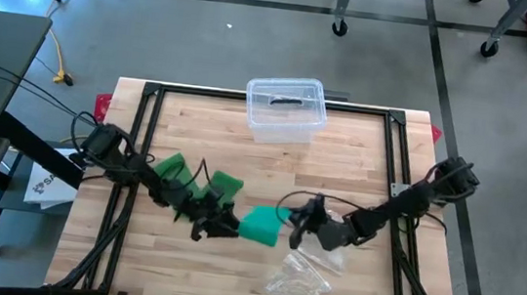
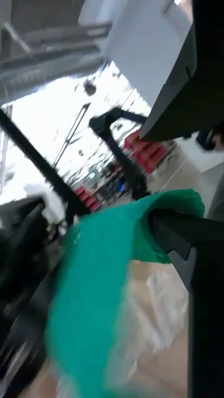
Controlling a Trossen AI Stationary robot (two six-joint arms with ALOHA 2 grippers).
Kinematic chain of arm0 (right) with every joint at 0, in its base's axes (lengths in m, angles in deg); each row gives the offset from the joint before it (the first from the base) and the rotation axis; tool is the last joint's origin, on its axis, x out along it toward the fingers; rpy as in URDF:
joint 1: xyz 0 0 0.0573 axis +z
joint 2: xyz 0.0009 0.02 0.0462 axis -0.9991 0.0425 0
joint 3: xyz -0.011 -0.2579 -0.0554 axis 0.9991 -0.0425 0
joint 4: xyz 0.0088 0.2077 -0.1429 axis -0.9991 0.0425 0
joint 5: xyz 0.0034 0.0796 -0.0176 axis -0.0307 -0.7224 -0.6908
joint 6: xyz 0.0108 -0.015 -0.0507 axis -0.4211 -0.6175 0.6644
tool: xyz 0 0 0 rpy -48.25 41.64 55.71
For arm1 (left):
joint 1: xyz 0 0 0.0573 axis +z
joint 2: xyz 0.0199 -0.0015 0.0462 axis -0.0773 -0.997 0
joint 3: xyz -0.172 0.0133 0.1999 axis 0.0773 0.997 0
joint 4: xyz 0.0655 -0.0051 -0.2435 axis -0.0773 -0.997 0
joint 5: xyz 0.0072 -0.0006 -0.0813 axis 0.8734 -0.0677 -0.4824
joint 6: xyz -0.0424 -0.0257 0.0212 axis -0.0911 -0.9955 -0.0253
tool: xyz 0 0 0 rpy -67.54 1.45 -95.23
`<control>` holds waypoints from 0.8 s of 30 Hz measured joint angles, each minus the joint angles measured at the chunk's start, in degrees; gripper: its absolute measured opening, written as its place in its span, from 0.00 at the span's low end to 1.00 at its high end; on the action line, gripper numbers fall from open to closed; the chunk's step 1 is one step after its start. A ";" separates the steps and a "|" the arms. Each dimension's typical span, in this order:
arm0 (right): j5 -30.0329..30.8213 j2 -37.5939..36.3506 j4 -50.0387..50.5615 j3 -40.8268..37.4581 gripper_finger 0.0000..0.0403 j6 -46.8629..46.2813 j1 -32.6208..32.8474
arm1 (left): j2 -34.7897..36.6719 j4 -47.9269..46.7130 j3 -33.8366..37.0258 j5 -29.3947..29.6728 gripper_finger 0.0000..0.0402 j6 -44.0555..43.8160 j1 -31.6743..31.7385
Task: Roll bandage
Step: Roll the blue bandage
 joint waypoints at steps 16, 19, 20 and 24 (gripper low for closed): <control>-6.25 -0.02 5.21 0.00 0.00 -5.89 0.55 | 1.12 -0.04 -9.12 1.54 0.46 19.14 -2.84; -5.65 -0.02 4.71 0.00 0.00 -7.03 2.46 | 3.31 -0.06 -9.12 2.85 0.46 23.91 -2.84; -5.35 -0.02 4.11 0.00 0.00 -6.99 3.25 | 4.15 -0.09 -9.12 3.15 0.46 25.48 -2.84; -4.83 -0.02 0.03 0.14 0.00 -4.31 6.48 | 7.19 -0.40 -8.19 5.72 0.44 31.58 -2.20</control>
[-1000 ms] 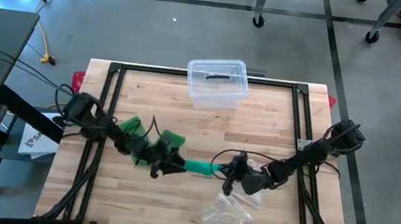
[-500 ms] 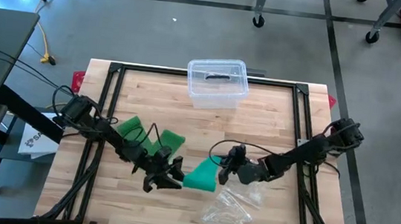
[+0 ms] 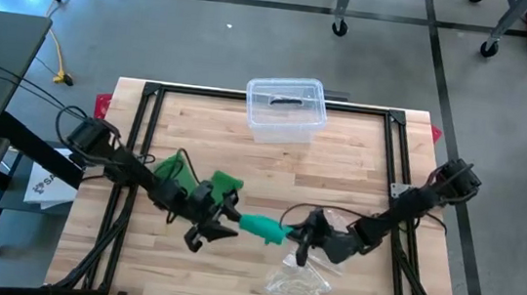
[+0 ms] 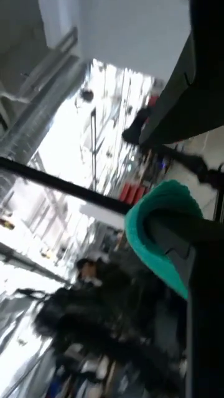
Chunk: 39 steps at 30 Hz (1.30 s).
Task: Roll bandage
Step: Roll the blue bandage
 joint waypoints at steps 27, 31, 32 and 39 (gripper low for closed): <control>-8.82 0.00 3.38 7.60 0.00 11.61 0.98 | 2.23 0.32 2.15 19.39 0.01 9.68 0.17; -7.05 0.00 4.92 7.60 0.00 11.68 1.86 | 2.23 0.32 2.15 19.47 0.01 9.15 0.17; -6.01 0.00 5.79 7.60 0.00 11.47 1.83 | 2.23 0.28 2.15 19.09 0.01 8.38 0.17; -0.02 0.00 15.39 7.60 0.00 9.94 -0.23 | 2.21 -2.11 3.29 17.98 0.01 5.86 -0.91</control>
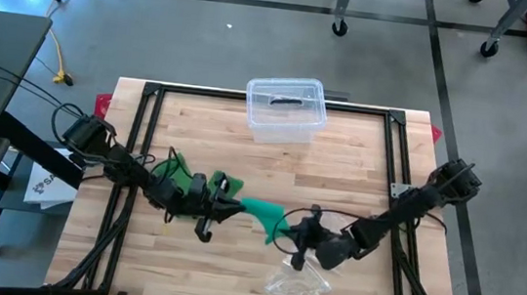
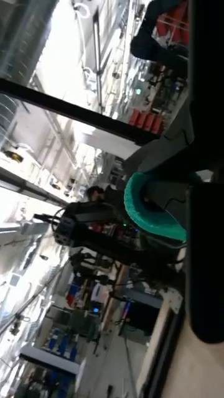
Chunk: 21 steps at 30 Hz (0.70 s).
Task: Roll bandage
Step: Roll the blue bandage
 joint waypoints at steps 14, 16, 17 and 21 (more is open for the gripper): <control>0.92 -9.14 20.62 0.00 0.21 -10.77 -1.82 | 0.01 -6.67 0.08 0.35 0.01 -2.53 -1.48; 2.96 -11.09 25.08 0.00 0.25 -14.83 -0.90 | 0.01 -6.87 0.08 0.35 0.01 -2.51 -1.69; 4.21 -11.79 26.70 0.00 0.26 -16.50 -0.29 | 0.01 -6.95 0.08 0.39 0.01 -2.50 -1.81; 8.30 -13.10 31.33 0.00 0.28 -20.33 1.87 | 0.01 -7.41 0.08 0.37 0.01 -2.90 -2.27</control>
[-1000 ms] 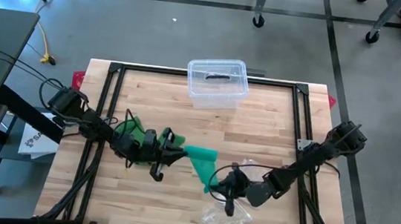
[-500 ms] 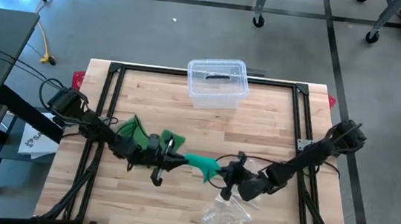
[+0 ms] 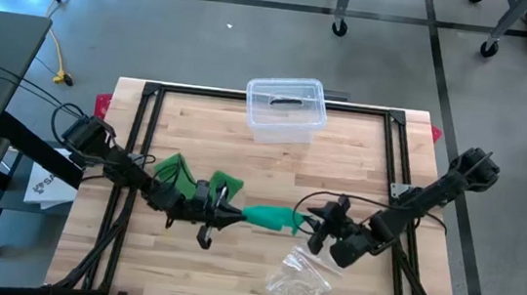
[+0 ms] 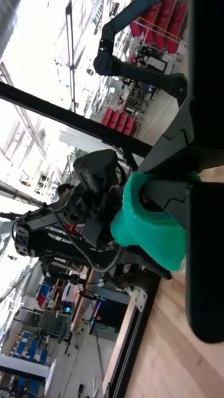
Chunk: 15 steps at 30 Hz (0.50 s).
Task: Roll bandage
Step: Roll the blue bandage
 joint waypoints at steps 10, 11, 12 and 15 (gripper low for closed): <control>-0.25 3.60 -4.82 -0.01 0.28 -0.20 1.35 | 0.00 -1.15 -0.02 1.18 0.01 -0.22 -1.46; -0.50 4.27 -5.69 -0.02 0.28 -0.21 1.33 | 0.00 -0.70 -0.02 1.22 0.01 -0.20 -1.28; -0.52 4.97 -6.58 -0.02 0.28 -0.22 1.33 | 0.00 -0.37 -0.02 1.32 0.01 -0.12 -1.15; -1.21 6.58 -6.88 -0.02 0.28 -0.19 1.24 | 0.00 -0.39 -0.02 1.63 0.01 -0.10 -0.51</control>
